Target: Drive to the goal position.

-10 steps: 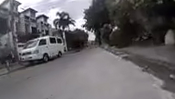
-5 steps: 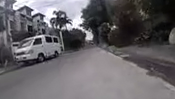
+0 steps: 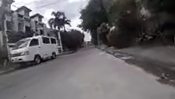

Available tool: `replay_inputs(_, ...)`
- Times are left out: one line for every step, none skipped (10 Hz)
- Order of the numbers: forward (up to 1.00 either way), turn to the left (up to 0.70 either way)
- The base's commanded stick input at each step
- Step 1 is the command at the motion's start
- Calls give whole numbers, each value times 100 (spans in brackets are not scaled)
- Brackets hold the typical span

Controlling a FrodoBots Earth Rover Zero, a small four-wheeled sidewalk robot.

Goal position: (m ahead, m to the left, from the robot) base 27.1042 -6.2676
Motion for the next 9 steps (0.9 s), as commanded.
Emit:
replay_inputs(70, 0)
replay_inputs(70, 0)
replay_inputs(70, 0)
replay_inputs(70, 0)
replay_inputs(70, 0)
replay_inputs(70, 0)
replay_inputs(70, 0)
replay_inputs(70, -12)
replay_inputs(70, -35)
